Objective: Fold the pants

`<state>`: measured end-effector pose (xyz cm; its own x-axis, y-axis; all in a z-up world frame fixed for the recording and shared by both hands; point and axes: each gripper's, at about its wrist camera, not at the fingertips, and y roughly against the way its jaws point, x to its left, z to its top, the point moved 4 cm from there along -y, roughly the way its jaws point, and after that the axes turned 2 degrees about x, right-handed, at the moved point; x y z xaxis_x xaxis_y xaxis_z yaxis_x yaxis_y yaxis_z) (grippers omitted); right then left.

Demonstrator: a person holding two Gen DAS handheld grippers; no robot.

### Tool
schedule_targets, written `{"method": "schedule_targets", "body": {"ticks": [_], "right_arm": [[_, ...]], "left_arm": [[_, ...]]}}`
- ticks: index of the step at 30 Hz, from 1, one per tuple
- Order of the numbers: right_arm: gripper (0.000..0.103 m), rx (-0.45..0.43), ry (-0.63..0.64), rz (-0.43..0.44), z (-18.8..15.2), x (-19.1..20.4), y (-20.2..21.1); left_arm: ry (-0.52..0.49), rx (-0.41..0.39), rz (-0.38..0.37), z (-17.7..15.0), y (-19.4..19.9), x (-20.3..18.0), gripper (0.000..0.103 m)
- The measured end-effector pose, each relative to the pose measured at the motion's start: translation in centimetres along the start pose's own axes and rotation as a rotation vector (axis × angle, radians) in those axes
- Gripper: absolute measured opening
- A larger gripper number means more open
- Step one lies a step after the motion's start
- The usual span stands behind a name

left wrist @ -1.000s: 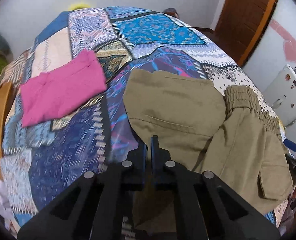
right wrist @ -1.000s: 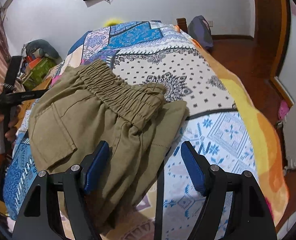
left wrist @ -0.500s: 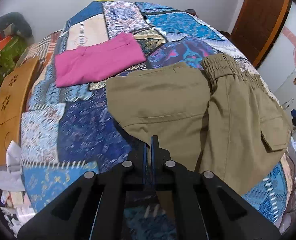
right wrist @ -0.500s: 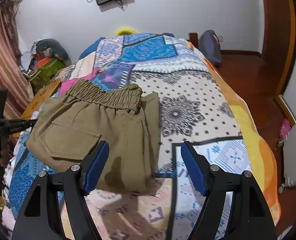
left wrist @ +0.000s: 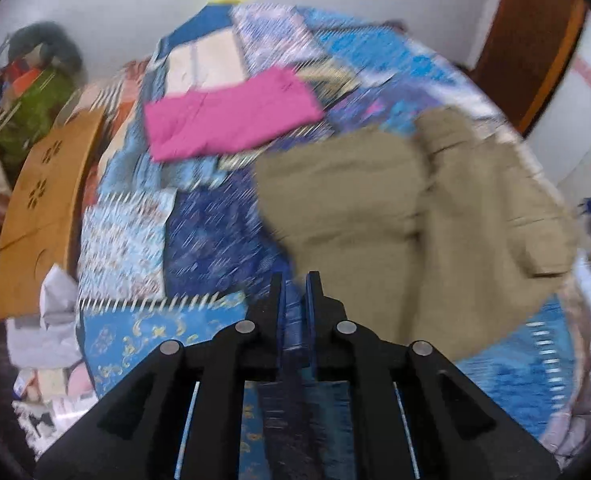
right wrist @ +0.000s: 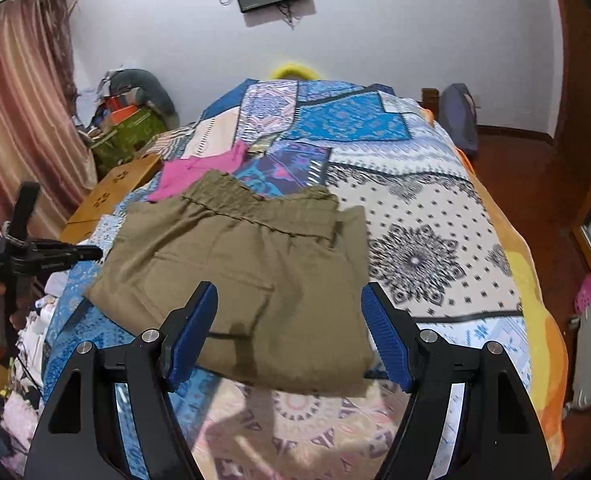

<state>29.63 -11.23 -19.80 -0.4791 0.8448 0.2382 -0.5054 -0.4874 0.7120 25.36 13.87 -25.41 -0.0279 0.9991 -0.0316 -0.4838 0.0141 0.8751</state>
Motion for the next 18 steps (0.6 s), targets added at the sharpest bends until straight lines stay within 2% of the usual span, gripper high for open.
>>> {"method": "schedule_targets", "body": {"ticks": [1, 3, 6, 10, 12, 14, 16, 18], "right_arm": [[0.071, 0.001, 0.002, 0.012, 0.3, 0.3, -0.2], [0.071, 0.006, 0.01, 0.04, 0.8, 1.1, -0.8], [0.071, 0.012, 0.026, 0.075, 1.2, 2.4, -1.8], [0.071, 0.06, 0.029, 0.123, 0.7, 3.4, -3.7], [0.071, 0.101, 0.037, 0.124, 0.0, 3.6, -4.9], [0.071, 0.138, 0.049, 0.11, -1.0, 3.4, -6.0], [0.07, 0.145, 0.052, 0.11, -1.9, 3.1, -6.1], [0.069, 0.14, 0.073, 0.098, -2.4, 2.8, -5.4]], "left_arm": [[-0.008, -0.021, -0.021, 0.3, 0.7, -0.8, 0.017], [-0.028, -0.066, -0.066, 1.2, 1.9, -2.8, 0.036], [-0.065, -0.097, -0.132, 2.1, 2.4, -5.8, 0.037], [-0.098, -0.071, -0.198, 2.5, 0.8, -9.5, 0.037], [-0.113, -0.052, -0.195, 2.1, -0.5, -10.4, 0.037], [-0.135, -0.019, -0.159, 1.4, -2.3, -10.9, 0.037], [-0.146, -0.004, -0.135, 0.6, -3.6, -10.8, 0.039], [-0.143, -0.015, -0.142, 0.0, -3.8, -10.4, 0.039]]}}
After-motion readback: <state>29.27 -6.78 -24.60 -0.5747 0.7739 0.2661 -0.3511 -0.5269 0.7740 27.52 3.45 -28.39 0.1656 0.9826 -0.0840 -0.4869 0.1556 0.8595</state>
